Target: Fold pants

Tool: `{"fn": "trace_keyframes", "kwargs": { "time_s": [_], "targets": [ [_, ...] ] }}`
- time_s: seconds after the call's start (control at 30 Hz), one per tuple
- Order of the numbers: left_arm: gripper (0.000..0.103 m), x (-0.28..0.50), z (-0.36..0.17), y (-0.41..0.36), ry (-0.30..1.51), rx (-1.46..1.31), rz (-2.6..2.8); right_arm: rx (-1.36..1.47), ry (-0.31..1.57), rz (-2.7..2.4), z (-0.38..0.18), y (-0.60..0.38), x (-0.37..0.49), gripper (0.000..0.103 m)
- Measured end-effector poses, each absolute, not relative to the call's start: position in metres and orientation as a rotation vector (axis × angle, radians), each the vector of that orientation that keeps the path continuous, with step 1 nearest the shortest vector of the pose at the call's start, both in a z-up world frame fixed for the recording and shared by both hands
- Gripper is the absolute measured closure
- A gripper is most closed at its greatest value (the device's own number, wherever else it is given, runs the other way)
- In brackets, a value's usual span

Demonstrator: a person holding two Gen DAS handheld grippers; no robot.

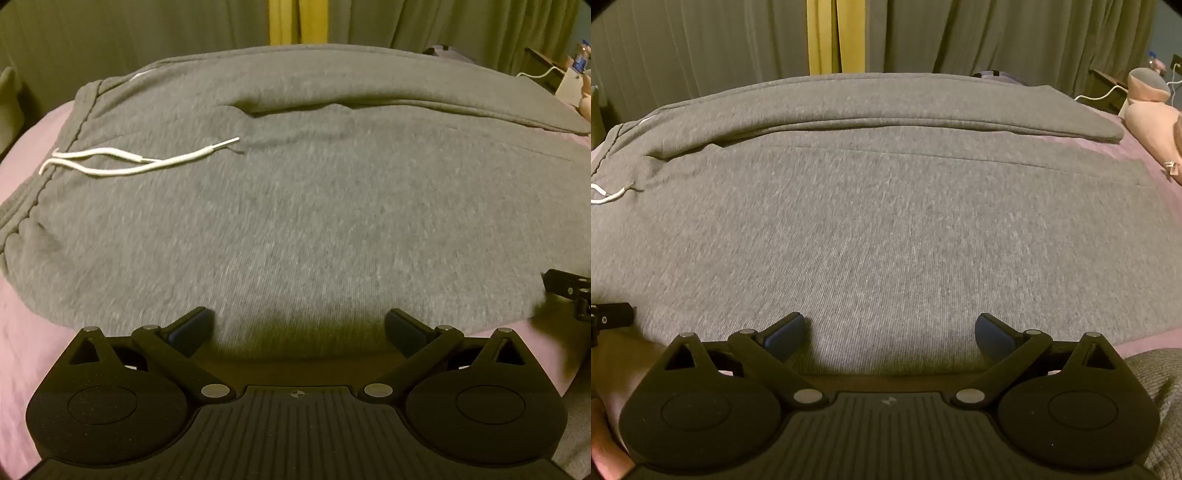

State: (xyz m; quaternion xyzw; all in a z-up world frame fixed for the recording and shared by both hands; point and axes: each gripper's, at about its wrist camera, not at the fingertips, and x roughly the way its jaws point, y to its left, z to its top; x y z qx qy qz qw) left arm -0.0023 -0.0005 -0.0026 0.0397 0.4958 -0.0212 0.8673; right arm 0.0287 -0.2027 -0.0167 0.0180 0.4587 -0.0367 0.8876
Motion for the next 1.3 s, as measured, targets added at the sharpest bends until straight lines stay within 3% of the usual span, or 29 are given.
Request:
{"fn": "trace_keyframes", "kwargs": {
  "time_s": [1.3],
  "targets": [
    [0.000, 0.0008, -0.0040, 0.0036, 1.069, 0.075, -0.031, 0.044, 0.978, -0.061, -0.0216, -0.2012, 0.0313, 0.004]
  ]
}}
